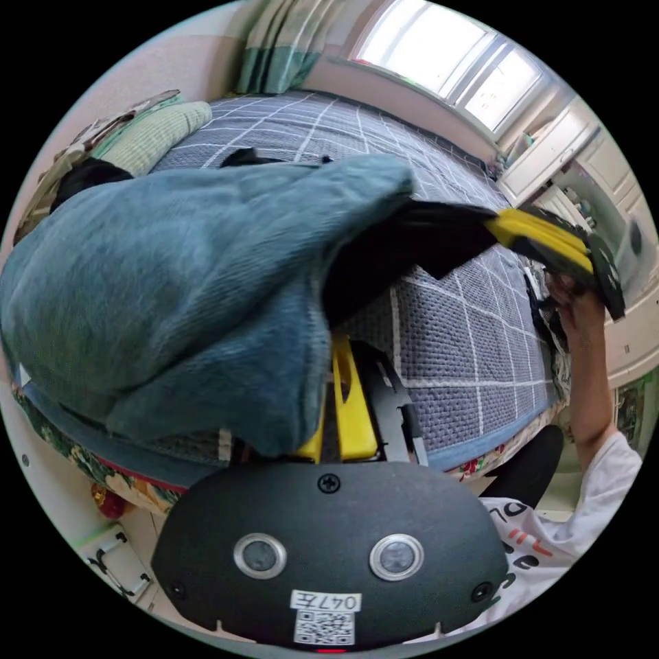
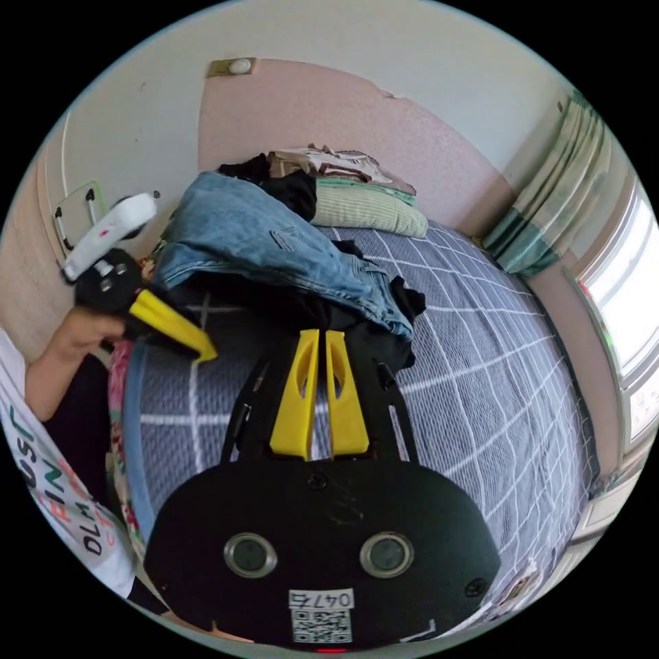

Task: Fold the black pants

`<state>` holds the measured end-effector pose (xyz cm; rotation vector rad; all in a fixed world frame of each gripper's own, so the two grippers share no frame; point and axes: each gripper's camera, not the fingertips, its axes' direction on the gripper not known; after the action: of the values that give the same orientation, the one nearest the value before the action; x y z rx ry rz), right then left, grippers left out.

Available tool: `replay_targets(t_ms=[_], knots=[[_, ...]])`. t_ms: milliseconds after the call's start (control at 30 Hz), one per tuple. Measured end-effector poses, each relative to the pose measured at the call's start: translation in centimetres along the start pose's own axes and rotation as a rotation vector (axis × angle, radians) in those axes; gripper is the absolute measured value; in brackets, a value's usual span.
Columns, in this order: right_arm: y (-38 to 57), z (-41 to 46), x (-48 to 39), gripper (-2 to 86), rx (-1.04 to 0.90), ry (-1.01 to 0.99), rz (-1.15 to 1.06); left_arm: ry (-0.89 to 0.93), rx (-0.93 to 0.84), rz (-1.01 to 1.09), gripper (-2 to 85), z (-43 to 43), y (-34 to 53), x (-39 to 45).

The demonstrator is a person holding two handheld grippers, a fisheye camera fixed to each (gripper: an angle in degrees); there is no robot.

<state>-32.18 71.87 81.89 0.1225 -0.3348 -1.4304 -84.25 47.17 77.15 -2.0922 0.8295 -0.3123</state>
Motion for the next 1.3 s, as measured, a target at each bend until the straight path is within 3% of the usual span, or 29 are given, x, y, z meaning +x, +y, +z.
replay_targets(t_ms=[267,367,433,533,733,867,933,1000,1067,1133,1200,1300], knots=[[6.4,-9.1,-1.6,0.1,-0.051,0.072,0.039,-0.067,0.203,-0.112,-0.8,-4.4,2.1,0.7],[7.9,-11.3,-2.3,0.5,-0.041,0.019,0.016,-0.053,0.178,-0.115,-0.9,-3.9,2.4,2.0],[8.9,-11.0,-2.8,2.2,-0.087,-0.099,-0.014,-0.147,0.137,-0.090,-0.8,-3.3,2.4,3.8],[9.8,-10.9,-3.1,4.9,-0.072,-0.087,-0.001,-0.238,0.101,-0.065,-0.8,-3.1,2.8,6.4],[8.4,-5.1,-4.2,6.5,-0.255,-0.073,-0.085,-0.191,0.119,0.038,-0.6,-2.6,3.4,10.8],[7.4,-1.2,-4.4,0.4,-0.357,-0.132,-0.116,-0.174,0.096,0.119,-0.5,-0.9,2.4,14.1],[6.7,-2.4,-3.6,-0.3,-0.338,-0.060,-0.069,-0.202,0.105,0.161,-0.6,-0.8,1.5,15.9],[6.1,-5.4,-2.8,-0.5,-0.260,-0.040,-0.024,-0.263,0.075,0.239,-0.7,-0.6,0.9,18.4],[5.4,-8.6,-1.9,-0.6,-0.181,-0.003,0.000,-0.402,-0.091,0.440,-0.9,0.6,0.3,22.5],[4.5,-11.6,-0.7,-0.5,-0.128,0.031,0.012,-0.415,-0.224,0.518,-0.9,1.2,0.2,24.6],[4.0,-12.7,-0.2,-0.4,-0.110,0.025,0.019,-0.335,-0.295,0.524,-1.0,1.1,0.3,26.1],[4.1,-12.5,-0.7,0.7,-0.189,-0.073,-0.033,-0.142,-0.319,0.718,-1.0,0.8,2.5,30.9]])
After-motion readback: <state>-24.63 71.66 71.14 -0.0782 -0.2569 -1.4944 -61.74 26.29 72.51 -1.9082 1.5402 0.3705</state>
